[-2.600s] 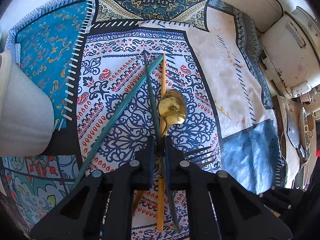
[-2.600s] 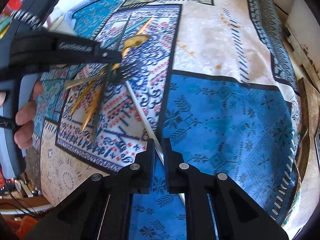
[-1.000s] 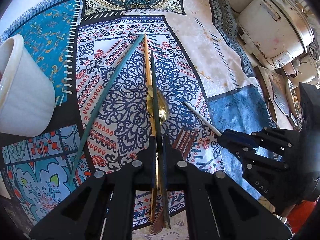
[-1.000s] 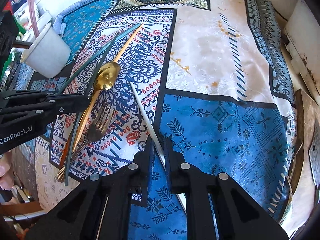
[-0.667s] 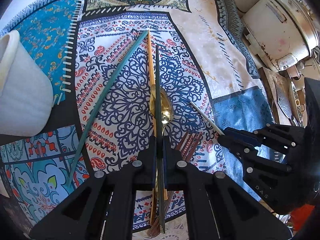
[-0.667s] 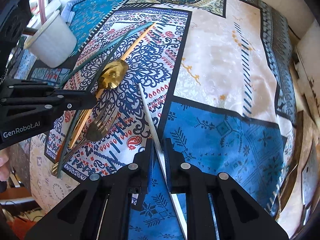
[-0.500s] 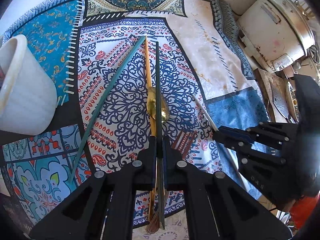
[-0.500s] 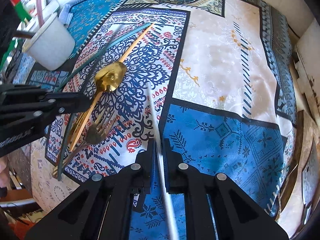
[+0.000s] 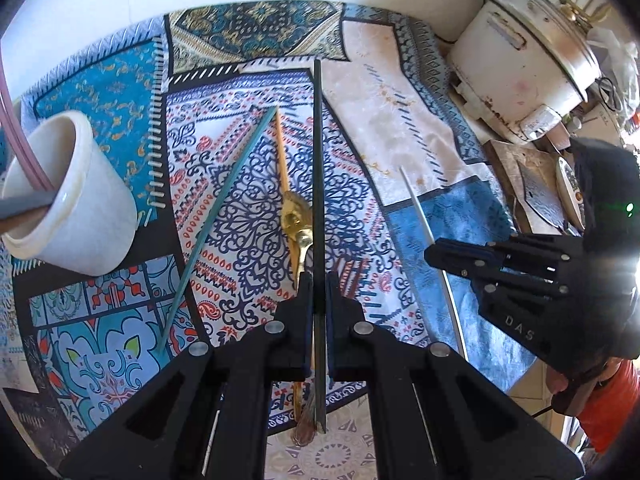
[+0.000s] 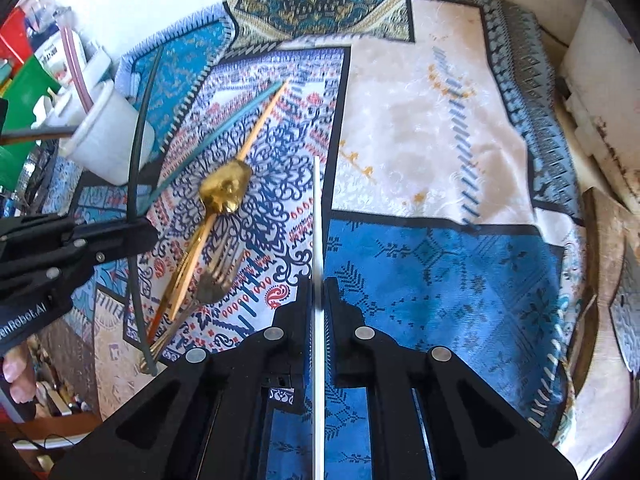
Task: Organize utensils
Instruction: 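Lift both held chopsticks and carry them toward the white cup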
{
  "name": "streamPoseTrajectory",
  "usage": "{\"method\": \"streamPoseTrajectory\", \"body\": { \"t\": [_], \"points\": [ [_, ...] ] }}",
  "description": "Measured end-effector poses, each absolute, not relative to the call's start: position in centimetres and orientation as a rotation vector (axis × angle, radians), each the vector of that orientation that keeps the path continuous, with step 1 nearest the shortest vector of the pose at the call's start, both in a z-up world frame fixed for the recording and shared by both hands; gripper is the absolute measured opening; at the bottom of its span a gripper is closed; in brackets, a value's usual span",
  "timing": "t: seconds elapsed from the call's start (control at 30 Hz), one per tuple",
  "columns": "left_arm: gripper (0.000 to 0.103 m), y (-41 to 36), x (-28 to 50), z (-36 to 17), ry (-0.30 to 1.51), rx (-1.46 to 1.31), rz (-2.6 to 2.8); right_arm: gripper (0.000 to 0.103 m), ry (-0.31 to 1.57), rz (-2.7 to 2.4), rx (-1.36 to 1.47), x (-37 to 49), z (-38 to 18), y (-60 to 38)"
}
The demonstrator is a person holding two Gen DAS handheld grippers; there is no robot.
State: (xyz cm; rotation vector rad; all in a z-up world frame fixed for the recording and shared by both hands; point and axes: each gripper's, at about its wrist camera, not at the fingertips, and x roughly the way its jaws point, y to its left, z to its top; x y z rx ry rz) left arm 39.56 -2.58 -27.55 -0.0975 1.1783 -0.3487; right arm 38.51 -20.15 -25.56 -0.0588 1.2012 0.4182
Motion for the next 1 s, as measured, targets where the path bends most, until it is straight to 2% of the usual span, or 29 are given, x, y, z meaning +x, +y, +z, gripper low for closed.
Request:
{"method": "streamPoseTrajectory", "body": {
  "t": [0.53,1.0],
  "points": [
    [0.004,-4.7,37.8,-22.2,1.019,-0.021,-0.373,0.005,1.021,0.371,-0.008,36.3,-19.2,-21.0],
    [0.004,-2.1,36.5,-15.8,0.856,-0.052,-0.325,0.005,0.888,0.392,-0.012,36.5,-14.1,-19.4]
  ]
}}
